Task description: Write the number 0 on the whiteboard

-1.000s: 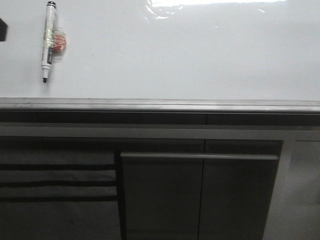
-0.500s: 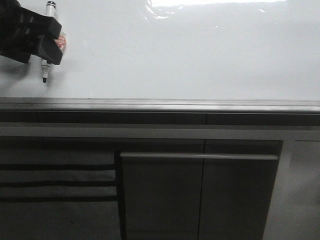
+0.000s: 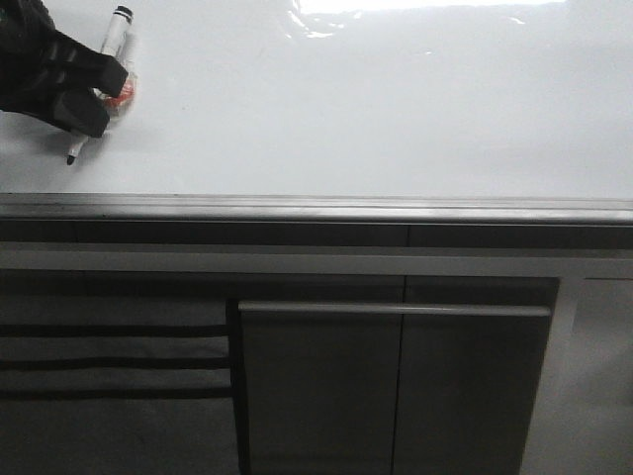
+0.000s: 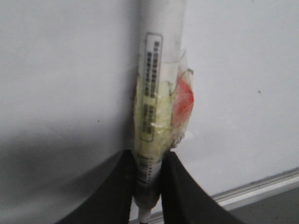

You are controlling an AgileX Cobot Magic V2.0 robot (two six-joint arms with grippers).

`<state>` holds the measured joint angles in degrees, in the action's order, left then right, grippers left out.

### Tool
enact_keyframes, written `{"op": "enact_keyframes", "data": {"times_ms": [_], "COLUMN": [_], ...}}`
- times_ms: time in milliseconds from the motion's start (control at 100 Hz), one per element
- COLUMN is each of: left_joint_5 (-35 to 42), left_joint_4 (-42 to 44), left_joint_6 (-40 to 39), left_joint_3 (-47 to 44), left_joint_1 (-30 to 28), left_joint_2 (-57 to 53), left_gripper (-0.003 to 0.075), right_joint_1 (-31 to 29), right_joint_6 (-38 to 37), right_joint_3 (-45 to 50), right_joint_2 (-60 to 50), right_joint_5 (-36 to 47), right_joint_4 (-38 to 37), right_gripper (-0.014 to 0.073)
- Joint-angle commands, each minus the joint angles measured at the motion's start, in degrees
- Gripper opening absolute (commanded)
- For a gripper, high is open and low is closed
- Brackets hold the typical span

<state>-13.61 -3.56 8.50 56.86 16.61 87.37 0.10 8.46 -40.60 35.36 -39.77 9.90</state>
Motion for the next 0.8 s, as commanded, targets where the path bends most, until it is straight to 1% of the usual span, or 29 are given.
{"op": "enact_keyframes", "data": {"times_ms": [0, 40, 90, 190, 280, 370, 440, 520, 680, 790], "left_joint_5": [0.5, -1.0, -3.9, -12.2, -19.6, -26.9, -33.3, -38.3, -42.8, -45.7], "left_joint_4": [1.7, 2.8, 4.2, 4.9, 4.9, 4.0, 2.0, -0.1, -4.5, -5.1], "left_joint_6": [-0.2, -0.2, 0.5, 7.0, 12.9, 17.9, 22.7, 24.7, 28.5, 28.7], "left_joint_3": [1.8, 1.8, 1.9, 2.5, 3.5, 5.0, 6.4, 7.8, 10.9, 13.2], "left_joint_1": [0.5, 0.5, 1.0, 2.9, 6.2, 11.0, 15.3, 20.4, 28.2, 32.0], "left_joint_2": [-2.0, -2.6, -3.7, -6.4, -8.8, -10.1, -10.4, -10.4, -10.4, -10.4], "left_gripper": [-0.0020, -0.0020, -0.0020, -0.0020, -0.0020, -0.0020, -0.0020, -0.0020, -0.0020, -0.0020], "right_joint_1": [0.0, 0.0, 0.0, 0.4, 1.5, 3.7, 6.4, 10.2, 20.1, 26.6], "right_joint_6": [0.5, 1.0, 4.5, 16.4, 25.7, 32.6, 36.8, 40.6, 51.7, 56.0], "right_joint_3": [-1.9, -1.9, -1.9, -2.1, -2.5, -4.1, -5.9, -8.4, -13.7, -16.9], "right_joint_2": [0.5, 0.5, 0.7, 3.1, 6.2, 10.4, 13.8, 18.0, 24.8, 28.0], "right_joint_5": [4.4, 4.3, 3.2, -0.5, -3.1, -6.6, -9.3, -11.4, -14.7, -14.7], "right_joint_4": [1.0, 1.8, 5.2, 14.9, 23.3, 28.6, 30.0, 29.9, 29.7, 29.2], "right_gripper": [0.0299, 0.0299, 0.0299, 0.0299, 0.0299, 0.0299, 0.0299, 0.0299, 0.0299, 0.0299]}}
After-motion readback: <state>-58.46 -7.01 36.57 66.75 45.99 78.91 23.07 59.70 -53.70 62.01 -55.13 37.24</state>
